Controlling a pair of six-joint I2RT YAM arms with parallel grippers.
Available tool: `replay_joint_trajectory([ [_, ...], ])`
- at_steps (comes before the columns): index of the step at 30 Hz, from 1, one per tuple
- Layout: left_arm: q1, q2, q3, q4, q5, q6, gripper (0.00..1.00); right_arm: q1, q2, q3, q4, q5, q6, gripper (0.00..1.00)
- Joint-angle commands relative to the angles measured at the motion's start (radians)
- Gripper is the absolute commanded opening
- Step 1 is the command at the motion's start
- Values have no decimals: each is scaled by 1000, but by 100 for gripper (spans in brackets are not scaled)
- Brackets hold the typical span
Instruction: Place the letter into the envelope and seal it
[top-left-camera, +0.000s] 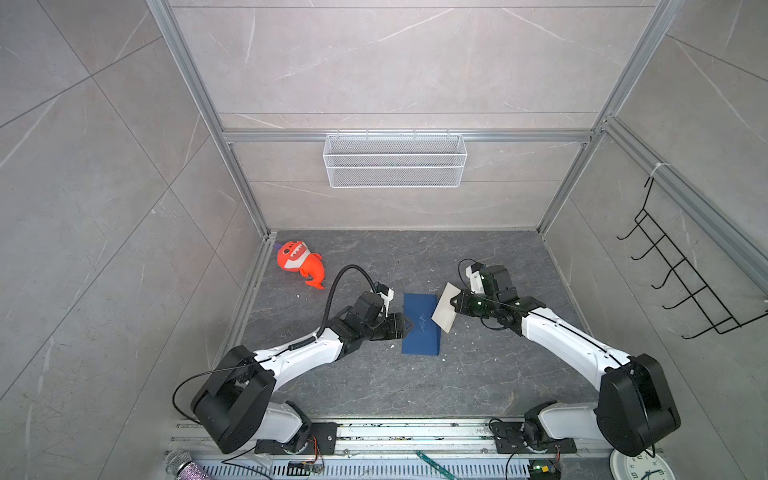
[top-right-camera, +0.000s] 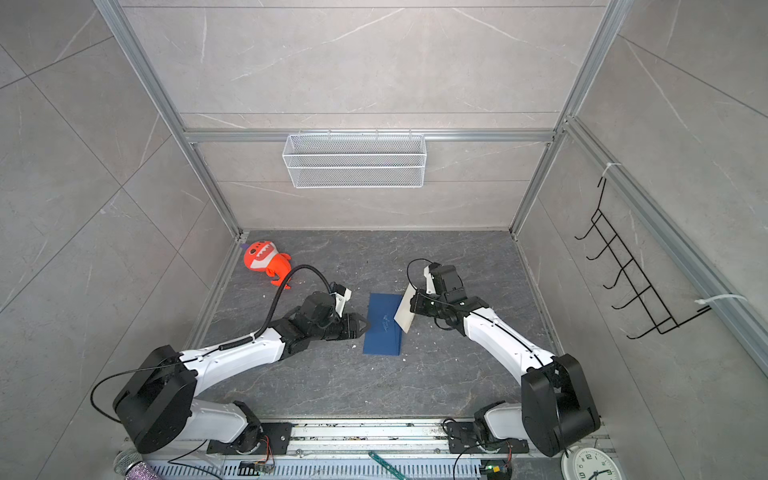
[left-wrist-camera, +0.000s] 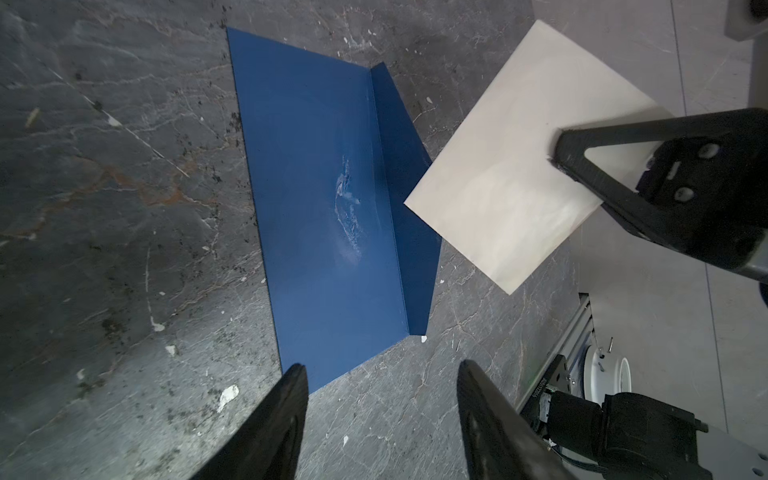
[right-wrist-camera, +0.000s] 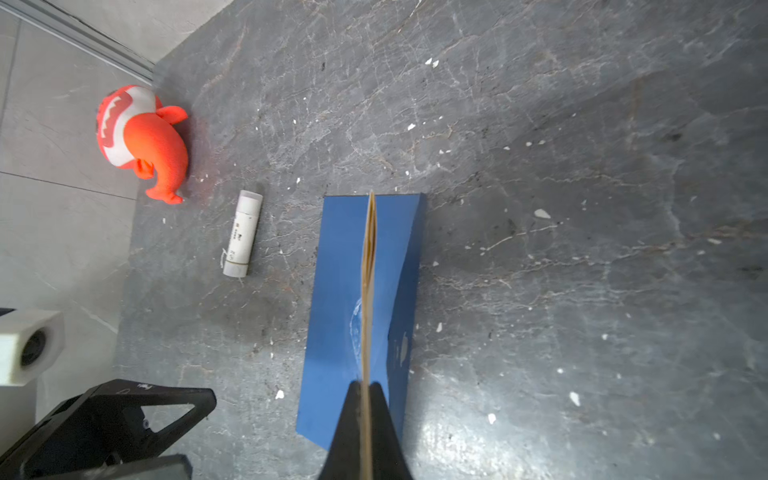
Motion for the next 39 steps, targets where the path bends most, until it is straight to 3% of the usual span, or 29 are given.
replay_joint_trajectory([
  [1, -12, 36, 33, 78, -19, -9, 58, -12, 12, 36, -45, 23, -63, 0],
  [24, -43, 279, 13, 229, -92, -46, 34, -20, 103, 25, -64, 89, -110, 0],
  [39, -42, 353, -10, 280, -99, -55, 31, -23, 177, 9, -42, 50, -86, 0],
])
